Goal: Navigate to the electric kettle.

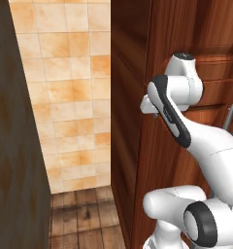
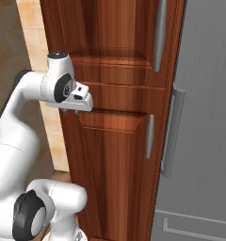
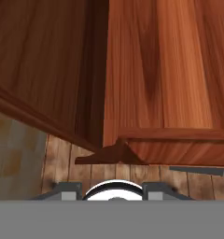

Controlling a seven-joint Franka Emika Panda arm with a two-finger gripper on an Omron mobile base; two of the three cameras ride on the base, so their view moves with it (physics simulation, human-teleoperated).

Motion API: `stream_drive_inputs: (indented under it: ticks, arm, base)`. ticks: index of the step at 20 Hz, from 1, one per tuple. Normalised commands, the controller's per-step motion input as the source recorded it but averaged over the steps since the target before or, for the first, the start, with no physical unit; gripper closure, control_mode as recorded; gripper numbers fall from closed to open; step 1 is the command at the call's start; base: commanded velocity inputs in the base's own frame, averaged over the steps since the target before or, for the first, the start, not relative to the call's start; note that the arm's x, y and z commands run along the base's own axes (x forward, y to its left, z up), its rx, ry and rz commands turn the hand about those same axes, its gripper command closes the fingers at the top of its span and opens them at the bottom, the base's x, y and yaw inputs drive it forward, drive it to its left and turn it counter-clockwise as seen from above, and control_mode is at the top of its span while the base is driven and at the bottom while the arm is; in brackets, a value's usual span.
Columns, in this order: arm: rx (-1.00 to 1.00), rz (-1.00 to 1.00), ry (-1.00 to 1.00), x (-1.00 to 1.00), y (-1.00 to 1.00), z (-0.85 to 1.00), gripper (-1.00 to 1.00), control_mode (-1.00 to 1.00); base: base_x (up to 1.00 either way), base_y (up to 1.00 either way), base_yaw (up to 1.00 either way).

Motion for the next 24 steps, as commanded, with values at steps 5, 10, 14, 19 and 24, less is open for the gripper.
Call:
stream_drive_inputs:
  ticks: [5,10,14,19,24]
  arm:
    - [-0.01,0.00,-0.01,-0.57,0.00,-0.01,-1.00,-1.00]
    - [-0.10,0.00,-0.05,-1.00,0.02,-0.05,-1.00,-1.00]
    - [-0.05,0.00,-0.01,-0.96,0.00,-0.06,-1.00,-1.00]
    - [-0.02,0.00,-0.02,-0.81,0.00,-0.01,-1.00,-1.00]
    - [0.00,0.00,-0.01,-0.69,-0.22,-0.01,-1.00,-1.00]
  base:
    - [0.00,0.00,0.00]
    - [0.00,0.00,0.00]
    - [0.00,0.00,0.00]
    - [0.00,0.00,0.00]
    - [0.00,0.00,0.00]
